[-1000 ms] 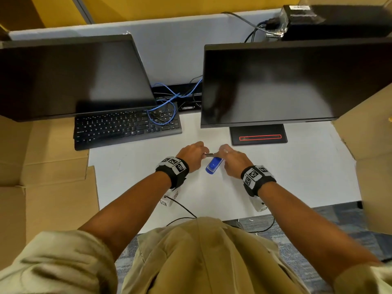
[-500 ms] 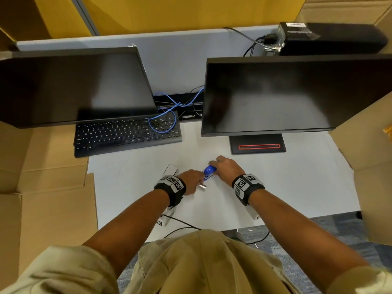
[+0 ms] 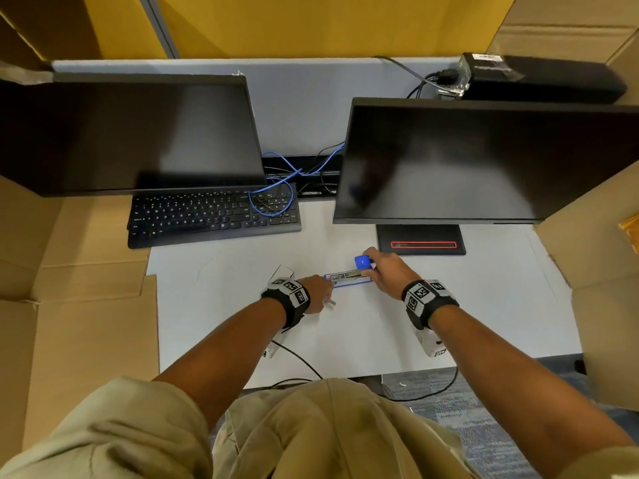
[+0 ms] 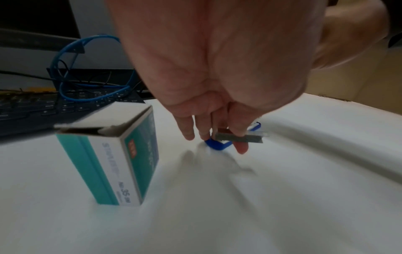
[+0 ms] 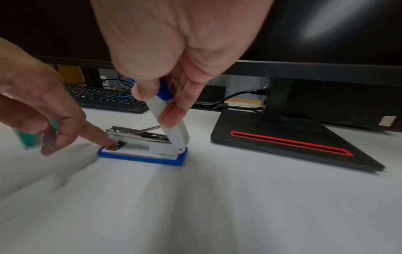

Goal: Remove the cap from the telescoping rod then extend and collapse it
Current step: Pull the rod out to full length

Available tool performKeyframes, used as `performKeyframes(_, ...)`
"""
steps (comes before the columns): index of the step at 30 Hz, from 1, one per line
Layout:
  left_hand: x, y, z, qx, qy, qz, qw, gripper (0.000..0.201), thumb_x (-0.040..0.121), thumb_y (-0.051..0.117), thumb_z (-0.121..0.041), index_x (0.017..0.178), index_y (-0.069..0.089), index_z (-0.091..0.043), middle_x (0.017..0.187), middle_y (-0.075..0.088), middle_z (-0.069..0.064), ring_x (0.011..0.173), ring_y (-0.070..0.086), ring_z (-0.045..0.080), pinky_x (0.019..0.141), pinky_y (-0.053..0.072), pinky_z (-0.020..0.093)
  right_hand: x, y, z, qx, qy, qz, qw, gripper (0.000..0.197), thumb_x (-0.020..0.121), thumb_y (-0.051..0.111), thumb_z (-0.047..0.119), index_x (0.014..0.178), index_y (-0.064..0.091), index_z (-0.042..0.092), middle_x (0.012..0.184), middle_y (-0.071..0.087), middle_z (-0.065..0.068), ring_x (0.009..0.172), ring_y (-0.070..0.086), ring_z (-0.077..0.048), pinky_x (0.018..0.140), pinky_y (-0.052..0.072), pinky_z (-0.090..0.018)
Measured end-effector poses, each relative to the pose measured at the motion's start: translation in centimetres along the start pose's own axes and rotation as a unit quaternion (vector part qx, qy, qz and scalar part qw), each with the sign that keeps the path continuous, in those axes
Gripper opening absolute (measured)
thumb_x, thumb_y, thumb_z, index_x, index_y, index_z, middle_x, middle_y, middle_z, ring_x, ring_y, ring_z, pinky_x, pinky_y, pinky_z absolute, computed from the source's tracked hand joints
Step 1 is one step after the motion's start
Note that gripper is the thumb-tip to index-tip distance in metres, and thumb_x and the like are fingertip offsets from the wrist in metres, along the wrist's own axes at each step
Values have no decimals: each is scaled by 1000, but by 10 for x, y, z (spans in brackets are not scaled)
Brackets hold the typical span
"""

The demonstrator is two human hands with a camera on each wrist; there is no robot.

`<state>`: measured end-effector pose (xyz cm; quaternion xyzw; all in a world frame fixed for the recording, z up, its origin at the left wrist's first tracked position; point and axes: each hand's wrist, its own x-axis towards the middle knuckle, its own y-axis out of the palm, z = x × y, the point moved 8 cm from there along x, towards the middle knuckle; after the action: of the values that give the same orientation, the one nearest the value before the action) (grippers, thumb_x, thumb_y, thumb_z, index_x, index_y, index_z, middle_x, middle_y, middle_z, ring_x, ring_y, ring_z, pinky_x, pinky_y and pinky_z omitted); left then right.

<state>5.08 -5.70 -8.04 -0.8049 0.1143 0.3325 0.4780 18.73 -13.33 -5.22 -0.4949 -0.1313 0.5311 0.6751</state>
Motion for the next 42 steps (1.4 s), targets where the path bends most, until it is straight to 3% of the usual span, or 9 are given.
performKeyframes(6,-7,8,6,58,-4,33,998,31,85,49,-6,115,57,-13,120,61,13,106,62,31,91,53,40,-18,-5,-15,82,25,10,996,25,93,57,25,115,44,24,97,63,-11,81,65,-27,75,54,-36)
performKeyframes(12,-14,12,10,86,-8,27,996,35,84,44,-5,119,50,-11,120,58,13,109,54,31,89,52,43,-29,-12,-41,161,39,-13,986,25,87,65,18,101,50,32,93,68,-11,84,71,-28,81,59,-48)
performKeyframes(17,-12,16,15,89,-15,30,995,50,86,42,-7,135,38,-10,128,50,11,118,44,29,97,47,46,-27,-23,-50,102,59,-49,992,24,77,71,5,94,62,19,85,65,-9,76,62,-26,69,52,-29)
performKeyframes(20,-10,16,13,89,-12,25,996,51,86,42,-6,137,37,-9,128,50,12,118,44,29,96,47,44,-25,-25,-60,10,64,-35,997,15,75,72,10,86,67,20,86,66,-6,78,61,-26,69,51,-32)
performKeyframes(24,-6,17,13,93,-4,21,995,46,85,42,-3,131,42,-8,126,52,13,115,45,29,93,48,42,-28,-10,-73,-165,69,-5,984,19,78,73,34,95,73,26,100,63,-1,99,54,-24,86,46,-38)
performKeyframes(27,-6,18,11,90,5,19,996,37,85,42,-3,121,49,-9,124,53,11,113,46,28,93,49,43,-30,7,-74,-238,72,1,968,20,81,69,39,97,72,27,99,62,-3,98,51,-24,84,44,-37)
performKeyframes(34,-9,21,10,76,14,20,997,40,87,42,-5,127,46,-7,129,53,12,115,48,29,91,44,37,-28,15,-70,-140,102,-8,985,15,83,70,13,97,72,7,101,56,-13,86,60,-28,77,51,-32)
performKeyframes(39,-12,12,17,-13,6,-4,1000,38,86,43,2,121,54,-9,124,58,12,112,55,30,92,45,36,-31,13,-72,-69,122,-9,990,45,70,84,25,107,63,9,108,55,-10,94,61,-29,86,53,-36)
performKeyframes(42,-13,-1,29,-84,-2,-67,994,31,89,45,-1,115,59,-12,114,64,15,100,61,30,85,50,36,-33,5,-65,-56,111,-34,992,59,67,84,40,114,61,12,111,56,-7,101,57,-28,87,50,-37)
